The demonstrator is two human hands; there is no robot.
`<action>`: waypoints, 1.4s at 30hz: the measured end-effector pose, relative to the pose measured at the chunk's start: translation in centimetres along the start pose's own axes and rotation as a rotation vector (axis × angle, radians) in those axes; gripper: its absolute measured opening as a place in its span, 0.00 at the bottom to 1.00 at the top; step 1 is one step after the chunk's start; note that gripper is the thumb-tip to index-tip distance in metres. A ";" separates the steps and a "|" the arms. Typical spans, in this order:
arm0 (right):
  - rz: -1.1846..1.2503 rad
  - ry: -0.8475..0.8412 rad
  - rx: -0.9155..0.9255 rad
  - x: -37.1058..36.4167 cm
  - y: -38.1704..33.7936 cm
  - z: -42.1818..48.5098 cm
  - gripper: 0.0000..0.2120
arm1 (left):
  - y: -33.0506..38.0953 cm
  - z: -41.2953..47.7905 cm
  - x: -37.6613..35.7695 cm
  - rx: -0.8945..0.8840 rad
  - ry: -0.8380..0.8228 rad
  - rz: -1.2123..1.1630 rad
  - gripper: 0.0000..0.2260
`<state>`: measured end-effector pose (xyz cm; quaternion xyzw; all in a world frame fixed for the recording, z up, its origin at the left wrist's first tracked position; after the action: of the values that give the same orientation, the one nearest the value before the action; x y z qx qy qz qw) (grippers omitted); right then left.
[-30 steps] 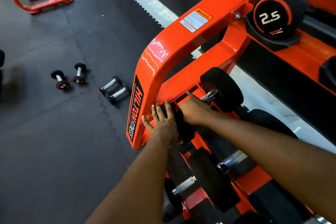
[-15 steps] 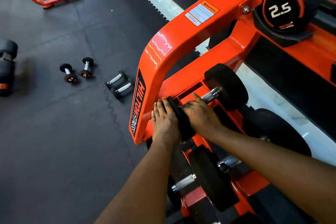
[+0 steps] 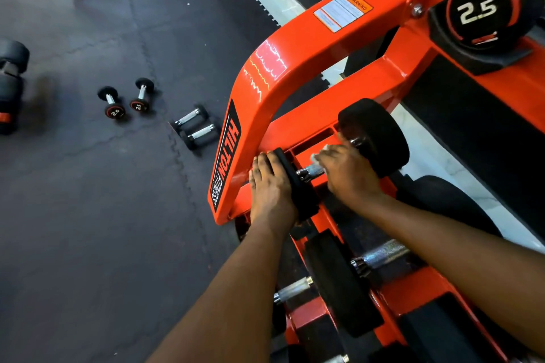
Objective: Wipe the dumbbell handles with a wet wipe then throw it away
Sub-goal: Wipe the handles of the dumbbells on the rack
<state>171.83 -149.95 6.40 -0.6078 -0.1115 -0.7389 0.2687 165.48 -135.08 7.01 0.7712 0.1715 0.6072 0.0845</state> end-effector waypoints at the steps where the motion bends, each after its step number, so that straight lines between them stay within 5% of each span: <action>1: -0.024 0.009 -0.082 0.2 -0.1 0.1 0.19 | 0.0 0.0 0.0 0.003 -0.001 -0.009 0.61; 3: -0.009 0.012 -0.150 -0.5 -1.5 -0.3 0.20 | 0.0 0.1 0.1 0.005 0.000 -0.018 0.61; 8: 0.024 -0.004 0.072 -0.2 -2.3 -0.7 0.24 | 0.0 0.1 0.2 -0.007 -0.002 -0.024 0.62; 13: -0.091 0.040 -0.237 0.2 -1.3 -0.7 0.26 | -0.1 0.1 0.2 -0.003 0.002 -0.043 0.59; 18: -0.072 0.029 0.042 -0.7 -3.4 -2.5 0.24 | -0.1 0.2 0.0 -0.002 0.001 -0.046 0.59; 23: -0.246 -0.010 -0.264 -0.2 -0.9 -2.3 0.26 | -0.3 0.2 0.3 0.001 0.010 -0.063 0.58; 27: -0.227 -0.041 -0.163 -1.5 -1.9 -3.4 0.27 | 0.0 0.1 0.3 -0.012 0.000 -0.071 0.60; 31: -0.342 -0.086 -0.294 0.4 0.4 -2.8 0.30 | 0.0 0.2 0.1 -0.016 0.023 -0.075 0.59; 35: -0.257 -0.187 -0.380 0.7 -0.1 1.7 0.18 | -0.4 0.5 -0.1 -0.015 0.037 -0.077 0.57; 38: -0.074 -0.464 -0.407 1.2 -0.3 5.1 0.11 | -0.1 0.4 -0.1 -0.020 0.003 -0.057 0.62; 42: -0.088 -0.484 -0.205 1.4 -3.9 4.2 0.07 | -0.3 0.5 -0.1 -0.014 0.017 -0.061 0.61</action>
<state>173.12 -144.96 9.37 -0.7853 -0.1233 -0.5906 0.1388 165.89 -134.78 6.65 0.7598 0.1915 0.6121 0.1067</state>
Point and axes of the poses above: each hand's wrist, its own z-axis towards the middle knuckle, its own x-axis out of the back of the hand, y = z × x, the point moved 5 cm from there along z, towards the middle knuckle, and after that the axes turned 4 degrees about z, right-handed, at the moved point
